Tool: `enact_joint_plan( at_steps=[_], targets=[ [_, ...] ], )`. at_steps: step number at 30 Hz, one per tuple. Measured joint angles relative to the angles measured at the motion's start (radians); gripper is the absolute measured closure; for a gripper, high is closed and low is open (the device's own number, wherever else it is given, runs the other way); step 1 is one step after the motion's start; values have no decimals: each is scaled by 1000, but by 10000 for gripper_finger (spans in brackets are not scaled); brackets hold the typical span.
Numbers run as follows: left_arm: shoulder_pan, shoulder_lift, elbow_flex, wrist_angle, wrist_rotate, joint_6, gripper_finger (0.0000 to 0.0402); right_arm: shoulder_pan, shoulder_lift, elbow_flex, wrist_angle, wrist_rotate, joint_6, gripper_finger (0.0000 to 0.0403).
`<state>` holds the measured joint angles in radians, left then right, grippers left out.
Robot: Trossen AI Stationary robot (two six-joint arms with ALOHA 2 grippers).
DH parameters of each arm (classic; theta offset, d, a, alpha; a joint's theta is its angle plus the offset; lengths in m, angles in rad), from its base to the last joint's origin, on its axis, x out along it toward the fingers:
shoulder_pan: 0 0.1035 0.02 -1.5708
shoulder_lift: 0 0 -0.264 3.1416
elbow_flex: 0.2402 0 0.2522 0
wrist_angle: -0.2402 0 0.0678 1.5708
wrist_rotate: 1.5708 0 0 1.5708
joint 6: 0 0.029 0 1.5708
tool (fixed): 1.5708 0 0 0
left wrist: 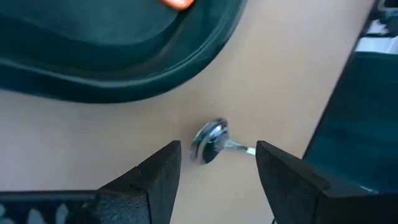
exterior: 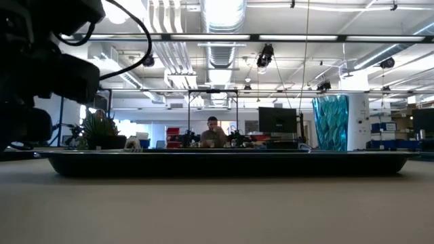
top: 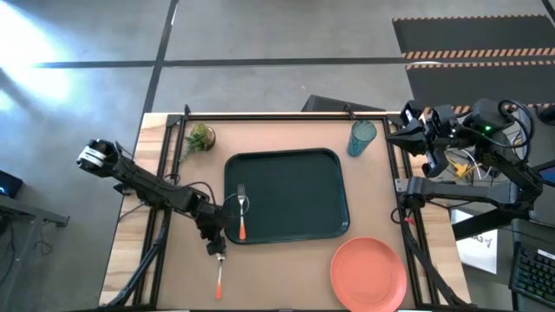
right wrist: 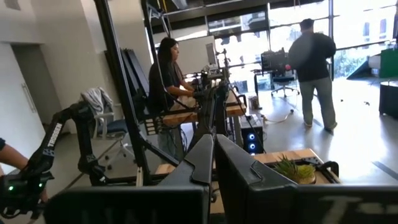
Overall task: Pick and place plate/cup/fork/spoon on tray
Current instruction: Put the orange spoon on the black serving tray to the right of the orange fork
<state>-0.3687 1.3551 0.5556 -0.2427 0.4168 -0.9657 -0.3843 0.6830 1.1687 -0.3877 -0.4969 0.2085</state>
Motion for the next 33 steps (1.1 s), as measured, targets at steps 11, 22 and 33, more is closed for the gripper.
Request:
enact_joint_plan(
  at_steps=[11,22,33],
  targets=[
    [-6,83,0,108,27,0,212,0,0,0,12,0,0,394],
    [-10,142,1,112,84,3,246,0,0,0,11,1,1,394],
    [-12,145,-1,102,56,3,370,0,0,0,12,1,0,394]
  ],
)
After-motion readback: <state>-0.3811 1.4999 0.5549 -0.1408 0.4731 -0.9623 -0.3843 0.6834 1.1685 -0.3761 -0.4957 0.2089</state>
